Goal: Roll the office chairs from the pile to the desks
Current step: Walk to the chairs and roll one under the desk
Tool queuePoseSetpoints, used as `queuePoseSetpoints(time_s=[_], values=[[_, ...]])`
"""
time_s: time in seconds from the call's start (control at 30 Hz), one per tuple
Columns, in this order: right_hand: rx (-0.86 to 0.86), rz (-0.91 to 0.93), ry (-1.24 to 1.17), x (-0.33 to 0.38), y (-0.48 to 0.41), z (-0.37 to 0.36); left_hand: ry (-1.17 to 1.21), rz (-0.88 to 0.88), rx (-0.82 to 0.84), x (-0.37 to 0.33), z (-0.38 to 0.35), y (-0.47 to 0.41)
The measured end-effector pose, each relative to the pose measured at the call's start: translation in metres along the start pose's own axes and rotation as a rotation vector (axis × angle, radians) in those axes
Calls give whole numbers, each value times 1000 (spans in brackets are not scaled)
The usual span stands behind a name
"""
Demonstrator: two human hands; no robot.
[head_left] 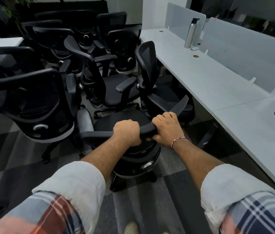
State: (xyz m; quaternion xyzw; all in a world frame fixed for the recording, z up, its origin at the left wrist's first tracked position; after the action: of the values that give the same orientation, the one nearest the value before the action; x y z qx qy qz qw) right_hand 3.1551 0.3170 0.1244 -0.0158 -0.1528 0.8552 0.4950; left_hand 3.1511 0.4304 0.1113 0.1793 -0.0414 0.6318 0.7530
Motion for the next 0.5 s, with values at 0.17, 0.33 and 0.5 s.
queuePoseSetpoints(time_s=[0.17,0.33,0.5], values=[[-17,38,14,29,18,5,17,28,-193,16,-7,37],[-16,51,42,50,48,15,-10,-31,-286,10,-11,69],[-67,61,52,68,93,26,-26,-108,-293,-6,-17,101]])
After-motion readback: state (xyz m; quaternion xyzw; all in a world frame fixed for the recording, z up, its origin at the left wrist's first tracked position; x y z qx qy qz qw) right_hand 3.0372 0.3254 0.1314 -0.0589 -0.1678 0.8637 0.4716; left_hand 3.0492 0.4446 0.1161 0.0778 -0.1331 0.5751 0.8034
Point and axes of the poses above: each hand's wrist, its own y-axis away from the middle knuckle, its own z-axis out of the back of the hand, x = y × z, the point moved 10 cm from there along -y, towards the middle knuckle, and after that the axes turned 12 degrees about -y, right-handed, at the moved point
